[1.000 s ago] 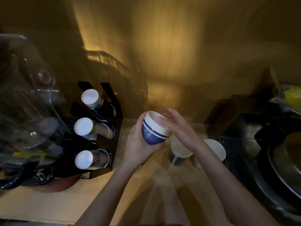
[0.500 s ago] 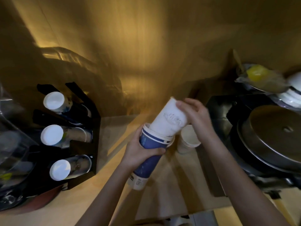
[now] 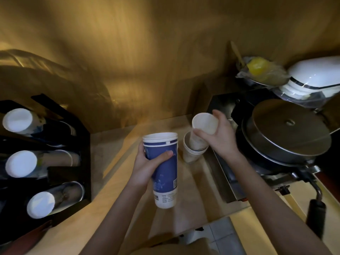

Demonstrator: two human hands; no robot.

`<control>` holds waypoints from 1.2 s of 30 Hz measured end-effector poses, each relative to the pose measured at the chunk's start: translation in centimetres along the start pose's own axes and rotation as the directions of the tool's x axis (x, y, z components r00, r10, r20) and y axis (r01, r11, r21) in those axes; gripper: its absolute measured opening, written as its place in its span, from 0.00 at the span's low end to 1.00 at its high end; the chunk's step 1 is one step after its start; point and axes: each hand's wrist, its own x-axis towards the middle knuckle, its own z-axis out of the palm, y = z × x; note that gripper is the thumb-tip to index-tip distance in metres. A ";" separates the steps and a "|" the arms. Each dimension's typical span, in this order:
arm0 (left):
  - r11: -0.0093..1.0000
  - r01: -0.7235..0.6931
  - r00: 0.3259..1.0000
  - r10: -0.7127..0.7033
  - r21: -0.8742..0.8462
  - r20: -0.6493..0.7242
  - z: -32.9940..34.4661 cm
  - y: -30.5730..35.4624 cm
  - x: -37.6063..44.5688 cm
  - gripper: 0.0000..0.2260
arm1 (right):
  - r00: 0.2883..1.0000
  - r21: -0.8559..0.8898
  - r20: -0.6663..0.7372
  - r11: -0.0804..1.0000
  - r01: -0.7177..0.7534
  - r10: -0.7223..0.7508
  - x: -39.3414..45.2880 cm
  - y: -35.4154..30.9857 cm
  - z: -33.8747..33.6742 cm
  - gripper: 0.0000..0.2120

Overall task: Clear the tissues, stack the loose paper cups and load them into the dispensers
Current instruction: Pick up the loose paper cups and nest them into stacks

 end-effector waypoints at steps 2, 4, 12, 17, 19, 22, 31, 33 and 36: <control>1.000 0.003 1.000 -0.003 -0.001 0.003 0.2 -0.1 0.0 0.26 | 0.998 -0.052 0.065 0.999 -0.010 0.013 -0.1 1.0 1.7 0.43; 1.000 0.004 1.000 -0.004 0.010 0.007 0.3 -0.2 0.0 0.27 | 0.991 -0.079 0.127 0.996 -0.034 0.043 -0.2 2.1 3.2 0.43; 0.995 -0.028 0.999 0.027 0.099 0.019 0.8 -0.7 -0.1 0.31 | 0.967 -0.106 0.230 0.991 -0.086 0.109 -0.4 4.3 5.4 0.43; 0.970 -0.093 0.995 0.082 0.223 0.057 0.9 -1.1 0.2 0.35 | 0.976 -0.039 0.186 0.993 -0.107 0.113 -0.3 2.1 3.9 0.35; 0.944 -0.145 0.988 0.125 0.295 0.086 1.0 -1.1 0.3 0.40 | 0.966 0.153 0.244 0.981 -0.122 0.082 -1.1 -0.4 2.4 0.28; 0.871 -0.246 0.969 0.217 0.425 0.114 1.6 -0.8 -0.1 0.42 | 0.879 0.278 0.477 0.951 -0.139 -0.010 -3.0 -3.6 0.9 0.27; 0.719 -0.354 0.931 0.333 0.598 0.152 2.7 -0.6 -0.8 0.44 | 0.916 0.193 0.401 0.976 -0.102 0.017 -5.1 -3.7 1.9 0.32; 0.747 -0.337 0.939 0.313 0.573 0.145 2.8 -0.6 -0.7 0.43 | 0.930 0.214 0.367 0.972 -0.102 0.017 -5.0 -3.6 2.0 0.30; 0.818 -0.298 0.955 0.249 0.493 0.163 2.8 -0.3 -0.5 0.41 | 0.960 0.284 0.280 0.953 -0.104 0.022 -4.6 -3.8 1.6 0.25</control>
